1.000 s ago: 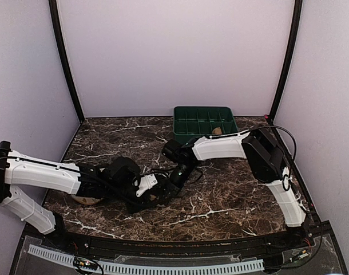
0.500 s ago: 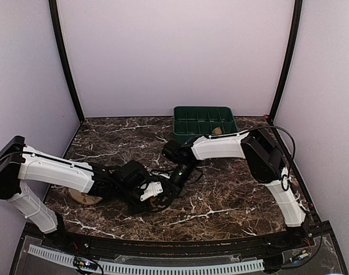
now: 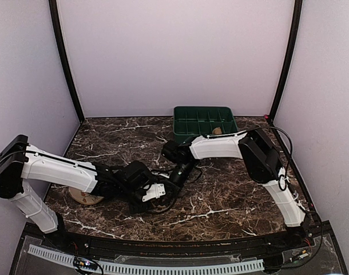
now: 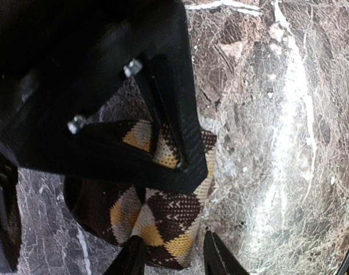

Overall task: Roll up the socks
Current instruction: Roll the sock at the center of the board.

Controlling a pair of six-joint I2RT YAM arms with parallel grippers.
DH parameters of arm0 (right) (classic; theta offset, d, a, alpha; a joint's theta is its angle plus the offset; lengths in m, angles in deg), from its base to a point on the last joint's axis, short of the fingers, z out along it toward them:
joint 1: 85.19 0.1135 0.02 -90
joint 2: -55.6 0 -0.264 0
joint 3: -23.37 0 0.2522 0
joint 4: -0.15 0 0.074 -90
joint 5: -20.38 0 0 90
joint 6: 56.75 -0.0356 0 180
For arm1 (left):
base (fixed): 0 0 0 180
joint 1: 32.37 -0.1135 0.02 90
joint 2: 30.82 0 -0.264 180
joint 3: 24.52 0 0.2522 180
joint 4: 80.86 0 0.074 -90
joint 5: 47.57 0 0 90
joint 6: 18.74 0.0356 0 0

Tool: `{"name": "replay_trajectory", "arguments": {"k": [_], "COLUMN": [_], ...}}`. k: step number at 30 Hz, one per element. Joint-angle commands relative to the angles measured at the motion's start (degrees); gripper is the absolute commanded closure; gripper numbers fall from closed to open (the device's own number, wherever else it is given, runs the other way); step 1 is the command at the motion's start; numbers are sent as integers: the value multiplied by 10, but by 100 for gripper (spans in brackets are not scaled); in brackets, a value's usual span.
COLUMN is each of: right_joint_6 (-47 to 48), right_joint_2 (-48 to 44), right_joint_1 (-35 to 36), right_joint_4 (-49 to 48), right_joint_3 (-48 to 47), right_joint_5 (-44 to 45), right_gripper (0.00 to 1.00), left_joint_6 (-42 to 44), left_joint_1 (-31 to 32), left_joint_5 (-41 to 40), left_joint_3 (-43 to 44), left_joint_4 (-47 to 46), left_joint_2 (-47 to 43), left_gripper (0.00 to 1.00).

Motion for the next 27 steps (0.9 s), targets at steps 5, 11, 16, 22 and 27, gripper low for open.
{"name": "replay_trajectory", "arguments": {"k": [5,11,16,22,27], "right_joint_6": [14,16,18,21,20], "right_joint_2": [19,20,20,20,20], "right_joint_1": [-3,-3,-3,-3,-3], "right_joint_4": [23,26,29,32,35], "right_joint_3": [-13,-16,-18,-20,-23], "right_joint_5": [-1,-5,-9,-16,-21], "right_gripper": [100,100,100,100,100], "left_joint_6": [36,43,43,43,47], "left_joint_1": [10,14,17,16,16], "left_joint_5": [-25,-19,-12,-25,-10], "left_joint_3": [22,30,30,31,42], "left_joint_4": [7,25,24,27,43], "left_joint_2": [1,23,31,51,68], "left_gripper": [62,62,62,62,74]}}
